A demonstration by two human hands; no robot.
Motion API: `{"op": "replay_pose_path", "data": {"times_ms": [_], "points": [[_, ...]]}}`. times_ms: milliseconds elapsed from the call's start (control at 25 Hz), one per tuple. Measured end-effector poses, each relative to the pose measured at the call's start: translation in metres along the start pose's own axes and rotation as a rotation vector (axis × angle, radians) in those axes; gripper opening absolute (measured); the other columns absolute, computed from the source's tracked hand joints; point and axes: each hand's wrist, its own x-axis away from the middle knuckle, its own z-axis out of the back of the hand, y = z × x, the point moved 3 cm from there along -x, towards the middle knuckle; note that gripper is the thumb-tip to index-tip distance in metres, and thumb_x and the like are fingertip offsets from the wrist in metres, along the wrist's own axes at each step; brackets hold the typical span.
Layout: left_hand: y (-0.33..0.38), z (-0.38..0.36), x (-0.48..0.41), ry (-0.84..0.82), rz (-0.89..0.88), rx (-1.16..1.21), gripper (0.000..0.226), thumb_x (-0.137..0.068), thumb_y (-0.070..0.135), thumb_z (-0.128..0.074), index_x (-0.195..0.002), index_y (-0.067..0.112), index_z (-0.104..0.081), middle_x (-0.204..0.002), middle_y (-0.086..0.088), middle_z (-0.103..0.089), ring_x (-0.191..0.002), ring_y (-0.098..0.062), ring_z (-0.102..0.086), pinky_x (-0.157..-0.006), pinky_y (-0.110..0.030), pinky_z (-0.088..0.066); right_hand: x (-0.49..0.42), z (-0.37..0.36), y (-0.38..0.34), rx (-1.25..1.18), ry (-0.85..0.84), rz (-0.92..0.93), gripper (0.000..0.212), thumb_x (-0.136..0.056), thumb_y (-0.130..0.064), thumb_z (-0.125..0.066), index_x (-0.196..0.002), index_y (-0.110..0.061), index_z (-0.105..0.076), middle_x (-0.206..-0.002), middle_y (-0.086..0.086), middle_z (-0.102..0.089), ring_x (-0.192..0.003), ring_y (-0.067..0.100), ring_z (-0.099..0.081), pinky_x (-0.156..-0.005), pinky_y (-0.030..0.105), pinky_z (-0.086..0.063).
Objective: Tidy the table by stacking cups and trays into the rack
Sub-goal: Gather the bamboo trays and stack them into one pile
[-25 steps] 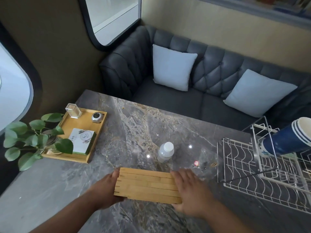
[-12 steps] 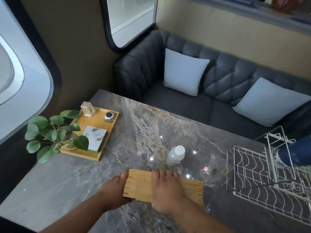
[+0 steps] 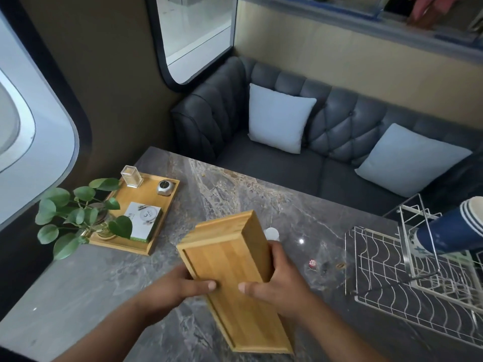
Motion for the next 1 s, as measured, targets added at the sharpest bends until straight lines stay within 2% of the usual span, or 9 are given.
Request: {"op": "replay_pose_path", "data": {"times_ms": [120, 200, 360, 480, 600, 680, 720, 840, 1000], "points": [[0.036, -0.018, -0.006, -0.077, -0.082, -0.014, 0.063, -0.082, 0.021, -0.086, -0.138, 0.022, -0.058, -0.139, -0.007, -0.065, -0.128, -0.027, -0.061, -0.098, -0.034, -0.056, 0.003, 0.015, -0.002, -0.180, -0.072, 0.032, 0.079, -0.059, -0.043, -0.095, -0.119, -0.051, -0.045, -0.116, -0.024, -0.067, -0.107, 0.004, -0.069, -0.083, 0.035, -0.063], [0.050, -0.025, -0.007, -0.102, -0.119, -0.083, 0.060, -0.082, 0.021, -0.086, -0.135, 0.030, -0.060, -0.138, -0.006, -0.065, -0.126, -0.025, -0.062, -0.098, -0.037, -0.056, 0.006, 0.027, 0.001, -0.177, -0.096, 0.072, 0.084, -0.061, -0.046, -0.095, -0.126, -0.047, -0.042, -0.121, -0.024, -0.065, -0.112, 0.004, -0.067, -0.083, 0.031, -0.062], [0.041, -0.036, -0.009, 0.048, -0.159, -0.353, 0.070, -0.065, 0.041, -0.096, -0.127, 0.032, -0.065, -0.127, 0.005, -0.071, -0.118, -0.017, -0.067, -0.101, -0.049, -0.054, 0.015, 0.041, 0.018, -0.025, -0.074, 0.118, 0.093, -0.059, -0.048, -0.095, -0.132, -0.047, -0.038, -0.128, -0.020, -0.062, -0.118, 0.001, -0.062, -0.094, 0.035, -0.058], [0.026, -0.043, -0.011, 0.153, -0.170, -0.634, 0.092, -0.052, 0.066, -0.091, -0.132, 0.036, -0.055, -0.122, 0.016, -0.068, -0.114, -0.008, -0.065, -0.098, -0.044, -0.055, 0.023, 0.039, 0.038, 0.023, -0.060, 0.130, 0.097, -0.061, -0.040, -0.093, -0.136, -0.055, -0.033, -0.130, -0.026, -0.060, -0.119, -0.006, -0.059, -0.095, 0.027, -0.055], [0.014, -0.049, -0.013, 0.198, -0.152, -0.807, 0.094, -0.044, 0.086, -0.077, -0.126, 0.053, -0.044, -0.119, 0.028, -0.057, -0.112, 0.002, -0.058, -0.096, -0.030, -0.052, 0.030, 0.033, 0.057, 0.112, -0.025, 0.124, 0.099, -0.059, -0.047, -0.090, -0.134, -0.064, -0.028, -0.127, -0.036, -0.058, -0.113, -0.015, -0.058, -0.089, 0.014, -0.050], [0.006, -0.054, -0.014, 0.197, -0.148, -0.879, 0.099, -0.047, 0.086, -0.075, -0.132, 0.052, -0.038, -0.119, 0.036, -0.048, -0.112, 0.006, -0.055, -0.092, -0.022, -0.049, 0.031, 0.028, 0.067, 0.131, -0.012, 0.119, 0.099, -0.059, -0.044, -0.090, -0.133, -0.066, -0.028, -0.124, -0.037, -0.060, -0.110, -0.017, -0.059, -0.084, 0.004, -0.047], [0.002, -0.056, -0.015, 0.197, -0.153, -0.899, 0.101, -0.050, 0.082, -0.076, -0.137, 0.047, -0.038, -0.120, 0.036, -0.047, -0.113, 0.005, -0.055, -0.092, -0.022, -0.049, 0.031, 0.025, 0.072, 0.132, -0.004, 0.116, 0.099, -0.059, -0.039, -0.091, -0.134, -0.063, -0.031, -0.124, -0.035, -0.061, -0.111, -0.016, -0.059, -0.084, 0.004, -0.048], [-0.006, -0.060, -0.017, 0.228, -0.160, -0.957, 0.102, -0.054, 0.079, -0.076, -0.140, 0.043, -0.034, -0.125, 0.029, -0.050, -0.112, 0.001, -0.058, -0.089, -0.027, -0.052, 0.032, 0.019, 0.082, 0.131, 0.027, 0.117, 0.098, -0.062, -0.035, -0.090, -0.142, -0.046, -0.035, -0.129, -0.026, -0.062, -0.118, -0.009, -0.060, -0.099, 0.023, -0.053], [-0.004, -0.061, -0.018, 0.240, -0.169, -0.975, 0.104, -0.055, 0.077, -0.076, -0.140, 0.042, -0.027, -0.124, 0.028, -0.051, -0.110, 0.000, -0.060, -0.082, -0.020, -0.047, 0.030, 0.017, 0.087, 0.163, 0.037, 0.126, 0.100, -0.062, -0.042, -0.088, -0.146, -0.041, -0.033, -0.132, -0.025, -0.060, -0.120, -0.009, -0.058, -0.100, 0.031, -0.054]]}}
